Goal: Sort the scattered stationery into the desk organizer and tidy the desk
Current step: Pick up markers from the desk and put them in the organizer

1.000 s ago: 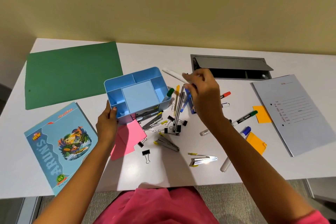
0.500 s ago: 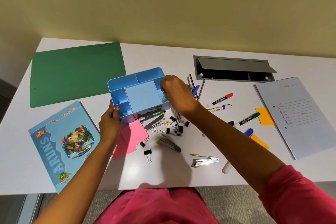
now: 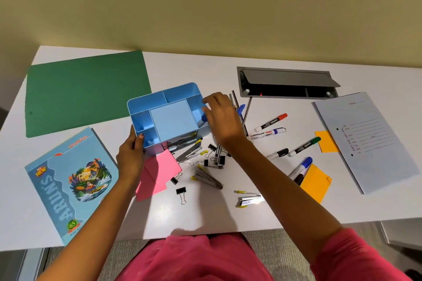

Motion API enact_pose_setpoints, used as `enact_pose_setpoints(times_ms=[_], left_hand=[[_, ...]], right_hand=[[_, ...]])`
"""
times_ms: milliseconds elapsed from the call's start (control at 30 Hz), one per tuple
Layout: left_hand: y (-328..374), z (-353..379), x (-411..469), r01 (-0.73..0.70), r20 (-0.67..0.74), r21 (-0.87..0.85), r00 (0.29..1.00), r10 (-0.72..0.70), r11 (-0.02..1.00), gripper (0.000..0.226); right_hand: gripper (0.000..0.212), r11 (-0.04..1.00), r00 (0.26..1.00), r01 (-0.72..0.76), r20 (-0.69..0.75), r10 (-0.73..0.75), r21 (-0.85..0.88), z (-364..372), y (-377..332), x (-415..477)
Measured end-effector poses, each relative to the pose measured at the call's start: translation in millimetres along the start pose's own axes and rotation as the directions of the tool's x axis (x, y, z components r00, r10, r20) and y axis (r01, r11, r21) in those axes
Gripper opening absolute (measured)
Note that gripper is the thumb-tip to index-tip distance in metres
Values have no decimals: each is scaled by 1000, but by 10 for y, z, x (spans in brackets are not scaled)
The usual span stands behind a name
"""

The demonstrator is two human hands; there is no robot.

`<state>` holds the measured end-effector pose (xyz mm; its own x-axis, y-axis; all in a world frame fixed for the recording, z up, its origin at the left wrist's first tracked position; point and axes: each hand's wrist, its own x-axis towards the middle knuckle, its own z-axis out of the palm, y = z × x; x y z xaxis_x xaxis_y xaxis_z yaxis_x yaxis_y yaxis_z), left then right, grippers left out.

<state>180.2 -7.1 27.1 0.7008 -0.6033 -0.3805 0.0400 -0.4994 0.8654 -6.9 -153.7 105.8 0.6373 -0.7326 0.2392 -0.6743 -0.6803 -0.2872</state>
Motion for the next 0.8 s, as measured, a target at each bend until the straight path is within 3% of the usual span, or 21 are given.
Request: enact_pose_setpoints(times_ms=[100, 167, 300, 400, 500, 567, 800], left_hand=[[-8, 9, -9, -4, -8, -9, 1000, 4, 1000, 41], [-8, 17, -16, -16, -14, 0, 1000, 16, 1000, 41], [-14, 25, -23, -21, -24, 5, 999, 21, 1000, 42], [-19, 19, -23, -44, -20, 17, 999, 44, 999, 42], [-18, 19, -22, -52, -16, 35, 998, 52, 998, 42], [-13, 21, -22, -56, -18, 43, 998, 57, 997, 42], [-31, 0, -11, -84, -20, 69, 996, 85, 994, 42]], right_hand=[[14, 990, 946, -79, -304, 112, 118, -161, 155, -186], [17, 981, 897, -147, -401, 186, 126, -156, 424, -343], [25, 832, 793, -513, -255, 554, 211, 7, 1038, -692], [36, 771, 761, -635, -140, 634, 45, 61, 1368, -880], [35, 753, 756, -655, -49, 653, -63, 91, 1525, -969], [32, 785, 790, -608, -1, 613, -118, 146, 1589, -1037], [19, 839, 852, -514, 2, 523, -180, 214, 1618, -1130]])
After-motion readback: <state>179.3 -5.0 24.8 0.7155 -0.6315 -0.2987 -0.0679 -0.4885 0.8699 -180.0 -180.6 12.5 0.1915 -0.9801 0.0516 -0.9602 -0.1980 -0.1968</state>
